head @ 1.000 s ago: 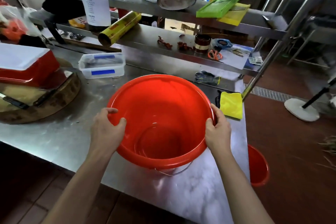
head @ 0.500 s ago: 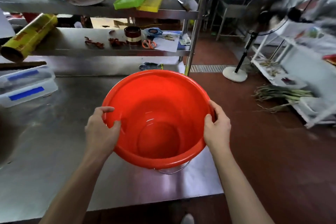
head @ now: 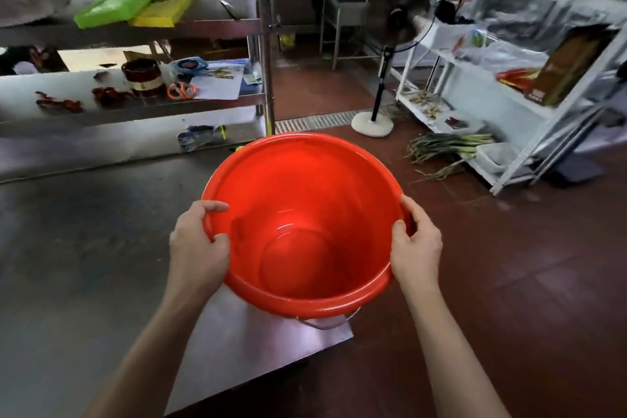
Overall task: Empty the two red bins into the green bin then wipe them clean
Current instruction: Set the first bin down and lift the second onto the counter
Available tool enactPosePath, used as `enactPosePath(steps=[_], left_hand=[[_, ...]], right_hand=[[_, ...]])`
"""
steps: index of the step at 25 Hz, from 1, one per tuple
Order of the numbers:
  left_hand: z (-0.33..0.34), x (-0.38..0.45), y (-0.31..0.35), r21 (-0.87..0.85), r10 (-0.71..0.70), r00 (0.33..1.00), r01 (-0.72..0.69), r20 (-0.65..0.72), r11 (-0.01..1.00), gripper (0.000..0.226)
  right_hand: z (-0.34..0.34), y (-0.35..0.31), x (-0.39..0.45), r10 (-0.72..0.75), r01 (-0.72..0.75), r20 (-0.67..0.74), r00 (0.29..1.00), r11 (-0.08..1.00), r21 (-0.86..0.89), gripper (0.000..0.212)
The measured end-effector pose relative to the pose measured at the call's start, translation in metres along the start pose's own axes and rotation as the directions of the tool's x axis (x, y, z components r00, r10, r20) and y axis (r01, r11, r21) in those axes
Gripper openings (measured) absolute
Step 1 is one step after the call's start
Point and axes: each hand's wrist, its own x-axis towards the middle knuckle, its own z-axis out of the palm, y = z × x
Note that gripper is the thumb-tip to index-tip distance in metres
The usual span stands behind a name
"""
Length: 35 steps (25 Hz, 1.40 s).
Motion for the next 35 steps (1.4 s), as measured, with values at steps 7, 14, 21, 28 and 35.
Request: enactPosePath(steps=[7, 14, 21, 28, 35], left_hand=[[0.103, -0.046, 0.062, -0.017, 0.034, 0.997, -0.033, 0.073, 0.999, 0.053], [0.2, -0.094, 0.102, -0.009, 0.022, 0.995, -0.021, 0.093, 1.0, 0.053], [0.268, -0.106, 0.12, 0.004, -0.015, 0.98, 0.015, 0.198, 1.0, 0.053], [0.33, -0.079, 0.106, 0.038, -0.073, 0.978, 0.067, 0.195, 0.997, 0.054], [0.39, -0.035, 0.08, 0.094, -0.292, 0.939, 0.279, 0.181, 0.956, 0.045]], right_hand=[[-0.11, 0.051, 0.049, 0.053, -0.054, -0.031, 0.998, 0.999, -0.011, 0.046], [-0.189, 0.109, 0.11, 0.072, -0.075, -0.053, 0.996, 0.996, -0.052, 0.048], [-0.218, 0.15, 0.167, 0.13, -0.134, -0.066, 0.989, 0.988, -0.07, 0.044], [-0.189, 0.189, 0.24, 0.179, -0.187, -0.052, 0.982, 0.958, -0.219, 0.038], [-0.135, 0.232, 0.324, 0.351, -0.283, 0.106, 0.93, 0.872, -0.399, 0.048]])
